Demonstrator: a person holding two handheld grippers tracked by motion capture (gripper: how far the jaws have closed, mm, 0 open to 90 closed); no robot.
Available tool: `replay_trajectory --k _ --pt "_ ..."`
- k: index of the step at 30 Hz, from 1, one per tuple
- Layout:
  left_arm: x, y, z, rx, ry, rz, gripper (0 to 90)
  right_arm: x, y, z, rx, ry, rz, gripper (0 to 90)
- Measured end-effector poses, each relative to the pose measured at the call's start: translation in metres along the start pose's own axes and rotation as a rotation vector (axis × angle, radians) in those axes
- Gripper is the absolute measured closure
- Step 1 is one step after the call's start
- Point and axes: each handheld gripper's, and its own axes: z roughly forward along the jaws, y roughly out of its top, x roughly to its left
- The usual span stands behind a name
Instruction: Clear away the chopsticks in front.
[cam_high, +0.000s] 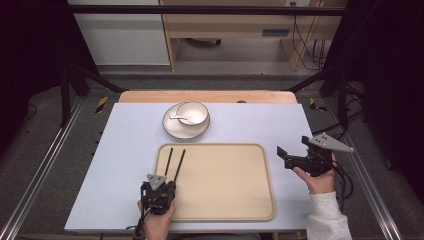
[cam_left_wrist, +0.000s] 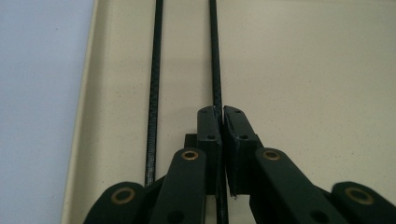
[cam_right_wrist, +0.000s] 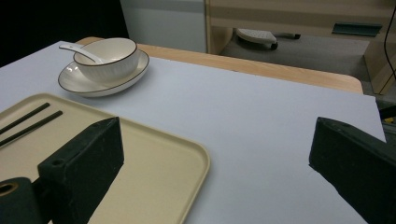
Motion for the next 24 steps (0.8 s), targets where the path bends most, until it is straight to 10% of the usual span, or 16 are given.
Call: replay_trajectory --k 7,15,24 --pt "0.001 0.003 0.000 -0.002 -0.030 0.007 75.4 0.000 0.000 0.001 0.005 -0.001 -0.003 3.4" --pt "0.018 0.036 -0.016 -0.115 -0.113 0.069 52.0 -0.002 0.000 -0.002 -0.004 -0.005 0.000 2.9" --pt "0.058 0.076 -0.031 -0.211 -0.278 0.126 25.1 -0.004 0.001 -0.006 -0.016 -0.010 0.010 2.3"
